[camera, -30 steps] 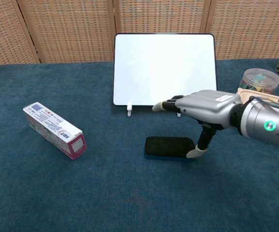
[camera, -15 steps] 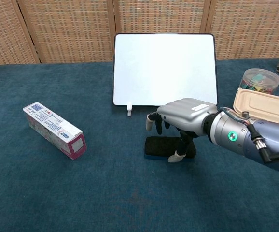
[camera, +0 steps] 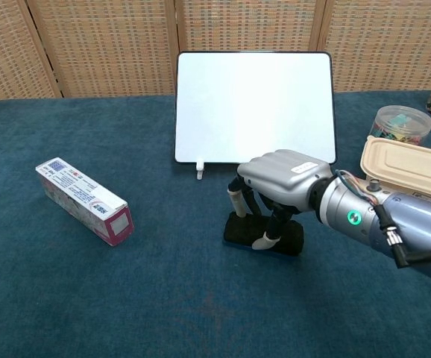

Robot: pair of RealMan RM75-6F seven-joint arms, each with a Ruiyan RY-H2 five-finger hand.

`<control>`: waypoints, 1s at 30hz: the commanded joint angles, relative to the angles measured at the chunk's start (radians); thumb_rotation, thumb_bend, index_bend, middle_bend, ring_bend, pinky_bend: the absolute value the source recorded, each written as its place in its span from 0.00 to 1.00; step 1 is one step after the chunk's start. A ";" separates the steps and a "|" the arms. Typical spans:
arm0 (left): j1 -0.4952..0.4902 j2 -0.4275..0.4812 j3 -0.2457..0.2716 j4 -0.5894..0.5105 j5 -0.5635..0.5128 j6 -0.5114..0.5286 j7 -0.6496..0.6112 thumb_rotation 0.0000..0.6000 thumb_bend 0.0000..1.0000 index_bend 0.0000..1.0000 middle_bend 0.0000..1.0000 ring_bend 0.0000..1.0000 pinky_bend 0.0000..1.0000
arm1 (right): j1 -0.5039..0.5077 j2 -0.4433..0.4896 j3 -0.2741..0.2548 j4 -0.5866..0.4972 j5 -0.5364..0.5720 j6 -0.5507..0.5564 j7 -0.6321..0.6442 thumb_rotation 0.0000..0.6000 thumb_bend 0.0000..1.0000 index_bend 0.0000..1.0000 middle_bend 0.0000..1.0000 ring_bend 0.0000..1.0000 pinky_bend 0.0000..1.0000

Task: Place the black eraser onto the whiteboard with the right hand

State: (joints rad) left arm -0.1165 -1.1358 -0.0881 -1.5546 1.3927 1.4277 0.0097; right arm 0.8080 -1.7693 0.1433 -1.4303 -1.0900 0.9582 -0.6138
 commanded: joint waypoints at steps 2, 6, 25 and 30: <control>-0.001 0.000 0.001 0.001 -0.002 -0.004 -0.001 1.00 0.00 0.00 0.00 0.00 0.00 | -0.011 0.022 0.006 -0.034 -0.063 0.039 0.052 1.00 0.35 0.51 0.60 0.57 0.58; -0.004 0.000 0.000 0.003 -0.007 -0.011 -0.001 1.00 0.00 0.00 0.00 0.00 0.00 | -0.012 0.083 0.034 -0.102 -0.127 0.079 0.088 1.00 0.37 0.51 0.61 0.57 0.59; -0.027 -0.006 -0.024 0.022 -0.064 -0.059 -0.006 1.00 0.00 0.00 0.00 0.00 0.00 | 0.223 -0.005 0.206 0.518 -0.303 0.095 0.276 1.00 0.38 0.51 0.61 0.57 0.59; -0.042 -0.007 -0.032 0.040 -0.095 -0.101 -0.016 1.00 0.00 0.00 0.00 0.00 0.00 | 0.261 -0.062 0.203 0.646 -0.307 0.089 0.355 1.00 0.38 0.51 0.61 0.57 0.59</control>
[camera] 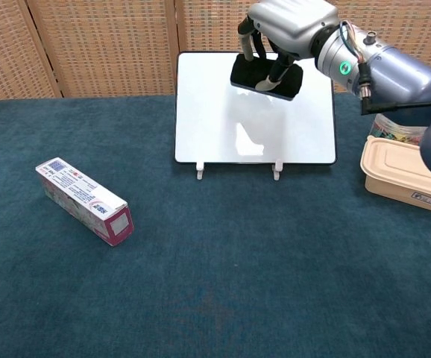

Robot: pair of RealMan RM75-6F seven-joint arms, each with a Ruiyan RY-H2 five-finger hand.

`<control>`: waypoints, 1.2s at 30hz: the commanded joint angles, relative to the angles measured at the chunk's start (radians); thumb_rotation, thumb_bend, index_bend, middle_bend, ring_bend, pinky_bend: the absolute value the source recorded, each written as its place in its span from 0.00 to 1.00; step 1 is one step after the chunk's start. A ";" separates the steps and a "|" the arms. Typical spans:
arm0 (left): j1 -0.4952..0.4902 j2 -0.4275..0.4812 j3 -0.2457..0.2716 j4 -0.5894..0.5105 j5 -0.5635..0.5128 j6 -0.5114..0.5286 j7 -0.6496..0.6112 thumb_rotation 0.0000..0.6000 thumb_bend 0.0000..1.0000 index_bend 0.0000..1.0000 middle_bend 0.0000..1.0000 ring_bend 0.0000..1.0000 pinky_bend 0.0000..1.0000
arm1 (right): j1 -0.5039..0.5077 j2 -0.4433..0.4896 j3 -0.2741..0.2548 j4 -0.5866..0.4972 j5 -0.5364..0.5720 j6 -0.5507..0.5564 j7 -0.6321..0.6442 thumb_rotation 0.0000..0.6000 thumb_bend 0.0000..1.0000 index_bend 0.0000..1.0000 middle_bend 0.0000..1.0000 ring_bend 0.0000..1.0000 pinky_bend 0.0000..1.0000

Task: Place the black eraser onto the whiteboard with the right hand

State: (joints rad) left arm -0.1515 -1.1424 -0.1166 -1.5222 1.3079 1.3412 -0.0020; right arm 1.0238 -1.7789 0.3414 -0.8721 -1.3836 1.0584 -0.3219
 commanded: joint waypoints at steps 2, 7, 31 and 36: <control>-0.011 -0.001 -0.005 0.011 -0.017 -0.025 -0.007 1.00 0.00 0.00 0.00 0.00 0.00 | 0.055 -0.074 0.004 0.125 -0.007 -0.019 0.089 1.00 0.37 0.51 0.61 0.57 0.59; -0.017 0.000 -0.006 0.015 -0.026 -0.038 -0.010 1.00 0.00 0.00 0.00 0.00 0.00 | 0.079 -0.132 0.013 0.204 0.018 -0.036 0.119 1.00 0.37 0.51 0.61 0.57 0.59; -0.031 0.005 -0.012 0.034 -0.057 -0.074 -0.033 1.00 0.00 0.00 0.00 0.00 0.00 | 0.151 -0.292 0.020 0.447 0.088 -0.120 0.138 1.00 0.16 0.24 0.14 0.15 0.48; -0.028 0.007 -0.011 0.032 -0.054 -0.067 -0.037 1.00 0.00 0.00 0.00 0.00 0.00 | 0.143 -0.290 0.018 0.434 0.091 -0.092 0.128 1.00 0.12 0.14 0.01 0.00 0.40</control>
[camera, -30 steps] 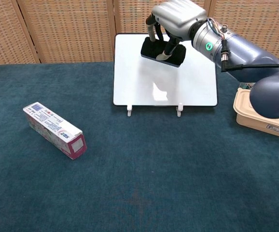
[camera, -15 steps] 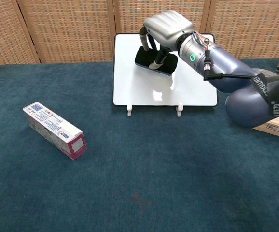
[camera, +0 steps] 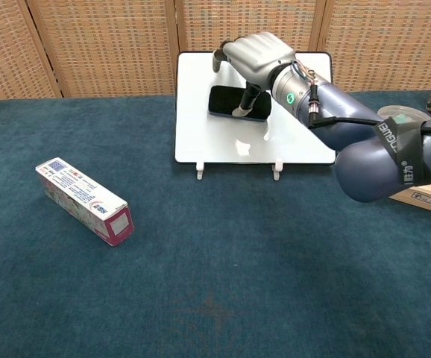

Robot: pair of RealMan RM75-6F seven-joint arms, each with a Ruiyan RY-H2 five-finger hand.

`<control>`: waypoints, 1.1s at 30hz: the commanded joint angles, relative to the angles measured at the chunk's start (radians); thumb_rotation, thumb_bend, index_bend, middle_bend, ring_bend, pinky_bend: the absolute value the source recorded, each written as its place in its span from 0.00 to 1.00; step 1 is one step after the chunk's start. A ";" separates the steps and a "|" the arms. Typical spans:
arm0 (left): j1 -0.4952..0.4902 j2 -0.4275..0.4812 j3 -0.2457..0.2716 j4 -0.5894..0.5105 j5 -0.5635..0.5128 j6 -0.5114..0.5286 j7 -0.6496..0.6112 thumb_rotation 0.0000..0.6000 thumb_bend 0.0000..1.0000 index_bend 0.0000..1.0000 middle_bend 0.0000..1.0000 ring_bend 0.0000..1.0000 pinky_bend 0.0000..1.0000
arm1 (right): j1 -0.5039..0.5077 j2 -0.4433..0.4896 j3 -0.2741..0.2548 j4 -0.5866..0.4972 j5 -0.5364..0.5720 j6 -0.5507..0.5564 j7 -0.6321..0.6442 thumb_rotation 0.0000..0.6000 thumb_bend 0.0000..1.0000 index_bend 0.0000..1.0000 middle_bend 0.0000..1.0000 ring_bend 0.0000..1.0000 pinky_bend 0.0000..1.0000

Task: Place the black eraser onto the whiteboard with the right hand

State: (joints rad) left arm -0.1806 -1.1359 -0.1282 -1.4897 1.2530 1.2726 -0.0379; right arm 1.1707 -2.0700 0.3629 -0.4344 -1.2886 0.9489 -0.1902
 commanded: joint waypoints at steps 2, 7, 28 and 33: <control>0.002 0.001 0.001 -0.002 0.002 0.003 -0.002 1.00 0.00 0.00 0.00 0.00 0.00 | -0.008 0.004 -0.006 -0.010 -0.007 0.037 0.001 1.00 0.10 0.14 0.01 0.00 0.40; 0.003 0.001 0.004 -0.004 0.006 0.005 -0.003 1.00 0.00 0.00 0.00 0.00 0.00 | -0.038 0.051 -0.016 -0.103 -0.031 0.123 0.020 1.00 0.10 0.14 0.01 0.00 0.40; 0.012 0.014 0.026 -0.010 0.056 0.018 -0.049 1.00 0.00 0.00 0.00 0.00 0.00 | -0.690 0.788 -0.388 -1.059 -0.167 0.528 0.208 1.00 0.00 0.00 0.00 0.00 0.00; 0.021 0.013 0.039 -0.019 0.086 0.044 -0.042 1.00 0.00 0.00 0.00 0.00 0.00 | -0.840 0.768 -0.420 -1.023 -0.145 0.650 0.166 1.00 0.00 0.00 0.00 0.00 0.00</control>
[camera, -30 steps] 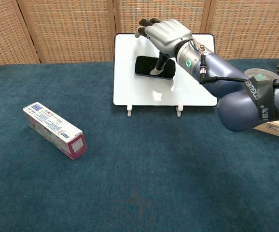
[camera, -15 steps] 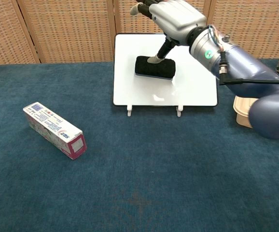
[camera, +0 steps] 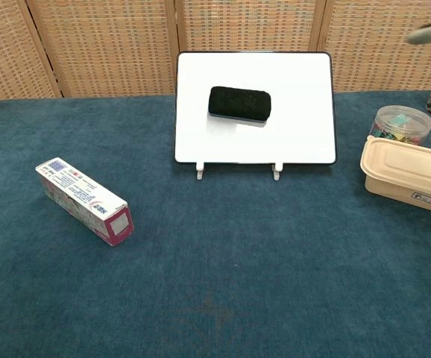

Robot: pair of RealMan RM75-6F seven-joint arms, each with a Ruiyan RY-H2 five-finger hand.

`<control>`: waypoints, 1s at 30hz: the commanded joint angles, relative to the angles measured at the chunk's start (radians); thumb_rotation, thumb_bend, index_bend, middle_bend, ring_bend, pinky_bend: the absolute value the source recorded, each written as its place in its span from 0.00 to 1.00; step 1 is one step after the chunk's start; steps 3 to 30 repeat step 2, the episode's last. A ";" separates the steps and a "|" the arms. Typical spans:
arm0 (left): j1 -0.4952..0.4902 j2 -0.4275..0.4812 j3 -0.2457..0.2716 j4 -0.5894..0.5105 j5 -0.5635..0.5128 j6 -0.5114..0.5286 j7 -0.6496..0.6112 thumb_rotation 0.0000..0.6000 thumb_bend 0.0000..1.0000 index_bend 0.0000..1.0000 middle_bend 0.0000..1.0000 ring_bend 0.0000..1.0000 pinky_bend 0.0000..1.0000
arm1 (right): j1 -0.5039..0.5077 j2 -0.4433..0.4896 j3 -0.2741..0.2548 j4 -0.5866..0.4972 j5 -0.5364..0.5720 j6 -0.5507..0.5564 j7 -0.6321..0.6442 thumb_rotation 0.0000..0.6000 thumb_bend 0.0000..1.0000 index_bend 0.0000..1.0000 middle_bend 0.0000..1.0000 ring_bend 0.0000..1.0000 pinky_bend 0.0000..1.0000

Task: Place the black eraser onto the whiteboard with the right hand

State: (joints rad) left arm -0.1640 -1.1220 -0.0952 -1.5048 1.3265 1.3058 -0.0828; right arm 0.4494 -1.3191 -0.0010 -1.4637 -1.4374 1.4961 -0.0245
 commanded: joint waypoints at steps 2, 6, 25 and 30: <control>0.009 -0.002 0.011 -0.006 0.023 0.021 0.004 1.00 0.00 0.00 0.00 0.00 0.00 | -0.148 0.015 -0.053 0.006 0.004 0.126 0.010 1.00 0.00 0.00 0.00 0.00 0.00; 0.009 -0.002 0.011 -0.006 0.023 0.021 0.004 1.00 0.00 0.00 0.00 0.00 0.00 | -0.148 0.015 -0.053 0.006 0.004 0.126 0.010 1.00 0.00 0.00 0.00 0.00 0.00; 0.009 -0.002 0.011 -0.006 0.023 0.021 0.004 1.00 0.00 0.00 0.00 0.00 0.00 | -0.148 0.015 -0.053 0.006 0.004 0.126 0.010 1.00 0.00 0.00 0.00 0.00 0.00; 0.009 -0.002 0.011 -0.006 0.023 0.021 0.004 1.00 0.00 0.00 0.00 0.00 0.00 | -0.148 0.015 -0.053 0.006 0.004 0.126 0.010 1.00 0.00 0.00 0.00 0.00 0.00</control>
